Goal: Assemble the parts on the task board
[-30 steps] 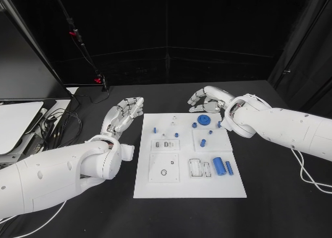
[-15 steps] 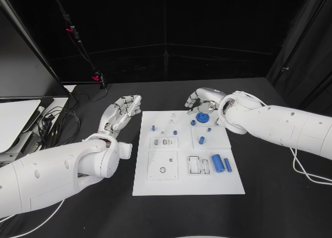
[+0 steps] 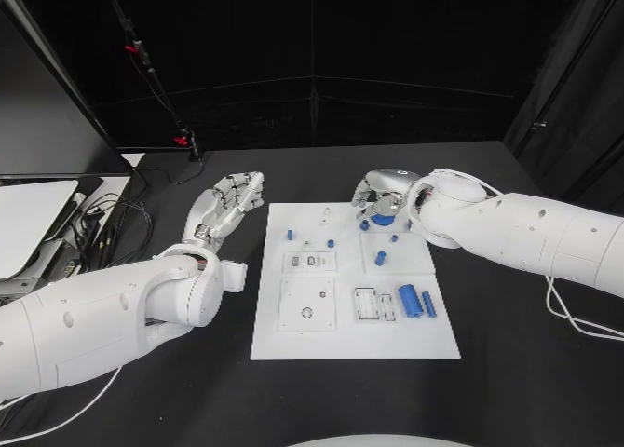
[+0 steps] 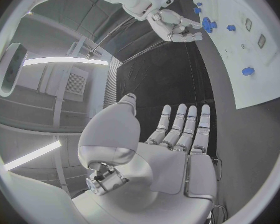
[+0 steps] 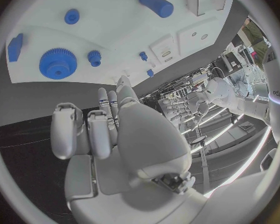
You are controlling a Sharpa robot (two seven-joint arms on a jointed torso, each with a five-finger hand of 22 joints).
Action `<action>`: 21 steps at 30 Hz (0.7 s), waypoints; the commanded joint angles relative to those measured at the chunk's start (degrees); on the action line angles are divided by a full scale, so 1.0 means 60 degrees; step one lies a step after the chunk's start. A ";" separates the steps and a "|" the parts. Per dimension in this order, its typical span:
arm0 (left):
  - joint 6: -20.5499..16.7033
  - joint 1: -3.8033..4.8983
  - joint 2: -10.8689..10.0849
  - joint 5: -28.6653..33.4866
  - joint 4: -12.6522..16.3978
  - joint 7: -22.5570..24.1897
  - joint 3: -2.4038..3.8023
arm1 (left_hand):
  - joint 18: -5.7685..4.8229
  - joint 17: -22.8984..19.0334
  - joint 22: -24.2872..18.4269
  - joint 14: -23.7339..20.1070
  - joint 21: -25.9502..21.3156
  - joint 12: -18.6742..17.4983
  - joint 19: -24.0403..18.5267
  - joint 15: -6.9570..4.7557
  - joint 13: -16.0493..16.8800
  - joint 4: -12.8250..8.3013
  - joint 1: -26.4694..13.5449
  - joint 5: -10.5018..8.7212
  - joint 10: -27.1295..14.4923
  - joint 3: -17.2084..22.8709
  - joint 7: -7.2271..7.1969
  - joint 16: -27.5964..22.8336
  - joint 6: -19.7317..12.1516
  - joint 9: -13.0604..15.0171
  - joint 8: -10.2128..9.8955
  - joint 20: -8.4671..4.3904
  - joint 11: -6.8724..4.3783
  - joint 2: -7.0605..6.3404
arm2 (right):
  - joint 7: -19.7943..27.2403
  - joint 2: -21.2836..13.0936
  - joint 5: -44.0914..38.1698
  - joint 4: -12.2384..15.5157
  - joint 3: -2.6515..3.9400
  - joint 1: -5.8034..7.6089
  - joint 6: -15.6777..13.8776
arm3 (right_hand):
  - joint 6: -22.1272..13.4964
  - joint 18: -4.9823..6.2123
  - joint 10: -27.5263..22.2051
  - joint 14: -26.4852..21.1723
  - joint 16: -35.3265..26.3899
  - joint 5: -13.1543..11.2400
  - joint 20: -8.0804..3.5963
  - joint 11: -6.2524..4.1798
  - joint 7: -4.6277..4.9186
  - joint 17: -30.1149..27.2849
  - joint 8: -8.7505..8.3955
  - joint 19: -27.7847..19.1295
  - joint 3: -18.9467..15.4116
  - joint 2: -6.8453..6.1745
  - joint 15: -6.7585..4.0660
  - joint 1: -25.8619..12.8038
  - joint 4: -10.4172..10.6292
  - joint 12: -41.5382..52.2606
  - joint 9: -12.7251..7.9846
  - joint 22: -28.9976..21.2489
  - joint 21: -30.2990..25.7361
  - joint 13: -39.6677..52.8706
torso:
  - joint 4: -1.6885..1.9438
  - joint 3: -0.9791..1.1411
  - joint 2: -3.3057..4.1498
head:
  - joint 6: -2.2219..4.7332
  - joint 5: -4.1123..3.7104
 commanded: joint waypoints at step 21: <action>0.0224 0.0014 -0.0027 -0.0070 -0.0001 0.2844 0.0006 | 0.0110 -0.0015 -0.0011 0.0078 0.0041 0.0031 0.0058 0.0002 -0.0008 0.0005 0.0048 0.0012 -0.0009 -0.0028 0.1481 -0.0022 -0.0028 -0.0024 0.0046 -0.0008 0.0011 0.0147 | -0.0957 0.0392 -0.1401 -0.0391 0.0006 -0.0260 0.0932 | 0.0151 -0.0003 0.0114 0.0409 -0.0133 -0.0044 -0.0076 -0.0085 -0.0113 -0.0250 -0.0362 -0.0185 0.0101 -0.0067 -0.0072 0.0299 0.0037 -0.0442 0.0011 -0.0212 -0.0157 0.0002 | 0.0042 -0.0032 -0.0029 | -0.0157 -0.0037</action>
